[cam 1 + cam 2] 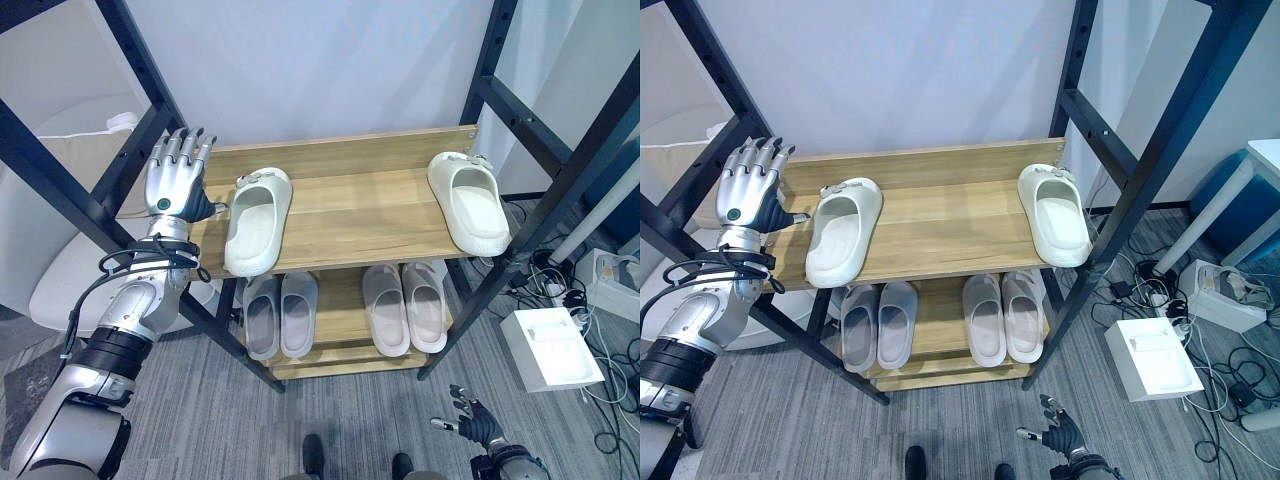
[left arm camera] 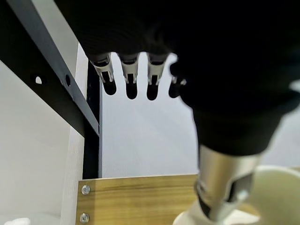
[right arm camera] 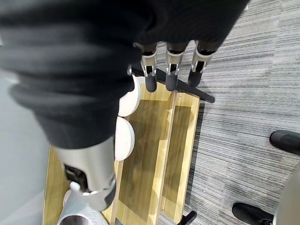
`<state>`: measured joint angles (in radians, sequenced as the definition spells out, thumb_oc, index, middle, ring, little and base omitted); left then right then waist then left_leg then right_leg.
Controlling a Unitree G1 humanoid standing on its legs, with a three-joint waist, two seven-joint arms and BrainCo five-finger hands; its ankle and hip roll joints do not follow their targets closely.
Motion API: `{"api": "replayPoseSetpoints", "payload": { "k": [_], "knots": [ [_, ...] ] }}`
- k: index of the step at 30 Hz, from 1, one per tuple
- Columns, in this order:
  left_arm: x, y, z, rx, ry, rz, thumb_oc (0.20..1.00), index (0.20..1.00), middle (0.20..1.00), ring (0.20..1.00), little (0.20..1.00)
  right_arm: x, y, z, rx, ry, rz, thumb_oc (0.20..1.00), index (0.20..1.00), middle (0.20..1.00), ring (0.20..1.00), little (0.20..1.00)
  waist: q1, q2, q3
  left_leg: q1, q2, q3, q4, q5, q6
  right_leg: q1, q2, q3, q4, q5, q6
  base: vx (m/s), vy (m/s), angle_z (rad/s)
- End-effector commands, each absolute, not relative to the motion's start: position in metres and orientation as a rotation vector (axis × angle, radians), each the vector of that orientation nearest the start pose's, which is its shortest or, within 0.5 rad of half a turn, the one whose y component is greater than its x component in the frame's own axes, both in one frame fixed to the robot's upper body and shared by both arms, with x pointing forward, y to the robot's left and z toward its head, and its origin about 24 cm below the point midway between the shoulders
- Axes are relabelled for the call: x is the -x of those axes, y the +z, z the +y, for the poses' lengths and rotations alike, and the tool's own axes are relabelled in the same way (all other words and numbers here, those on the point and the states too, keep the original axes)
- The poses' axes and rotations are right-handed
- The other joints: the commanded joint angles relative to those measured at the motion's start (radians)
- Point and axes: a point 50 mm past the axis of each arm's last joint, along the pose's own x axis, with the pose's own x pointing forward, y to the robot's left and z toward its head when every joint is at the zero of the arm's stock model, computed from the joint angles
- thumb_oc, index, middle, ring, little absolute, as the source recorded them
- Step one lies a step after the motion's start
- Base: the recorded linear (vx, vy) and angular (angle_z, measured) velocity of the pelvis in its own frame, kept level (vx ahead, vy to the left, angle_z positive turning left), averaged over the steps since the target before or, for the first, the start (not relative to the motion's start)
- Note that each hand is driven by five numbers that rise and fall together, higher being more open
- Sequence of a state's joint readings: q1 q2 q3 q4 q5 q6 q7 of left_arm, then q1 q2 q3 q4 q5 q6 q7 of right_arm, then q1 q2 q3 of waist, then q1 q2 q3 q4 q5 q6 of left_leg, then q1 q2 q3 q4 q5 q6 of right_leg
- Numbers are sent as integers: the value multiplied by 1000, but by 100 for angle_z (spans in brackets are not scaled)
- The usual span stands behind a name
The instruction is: Arrange the slippers neatly on the shoe rack.
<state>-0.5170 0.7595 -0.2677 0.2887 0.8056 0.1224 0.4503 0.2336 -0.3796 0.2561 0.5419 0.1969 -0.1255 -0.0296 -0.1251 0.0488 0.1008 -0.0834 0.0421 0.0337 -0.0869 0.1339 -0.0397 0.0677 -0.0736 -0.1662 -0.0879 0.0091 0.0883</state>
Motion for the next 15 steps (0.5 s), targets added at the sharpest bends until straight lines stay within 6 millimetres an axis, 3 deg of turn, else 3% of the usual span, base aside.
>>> {"api": "replayPoseSetpoints", "payload": {
  "k": [1, 15],
  "knots": [
    [-345, 212, 251, -1565, 548, -519, 1000, 1000, 1000, 1000, 1000, -155, -83, -218, 203, 45, 566, 1000, 1000, 1000, 1000, 1000, -2, -30, 15, 131, -25, 1, 0, -156, -14, -13, -27, -8, 1, -12, 62, 0, 0, 0],
    [-363, 225, 242, -1562, 542, -500, 1000, 1000, 1000, 1000, 1000, -152, -80, -225, 216, 33, 565, 1000, 1000, 1000, 1000, 1000, -35, -15, 16, 127, -28, 23, 0, -161, -10, -34, -27, 20, 1, -4, 67, 10, 2, -3]
  ]
}}
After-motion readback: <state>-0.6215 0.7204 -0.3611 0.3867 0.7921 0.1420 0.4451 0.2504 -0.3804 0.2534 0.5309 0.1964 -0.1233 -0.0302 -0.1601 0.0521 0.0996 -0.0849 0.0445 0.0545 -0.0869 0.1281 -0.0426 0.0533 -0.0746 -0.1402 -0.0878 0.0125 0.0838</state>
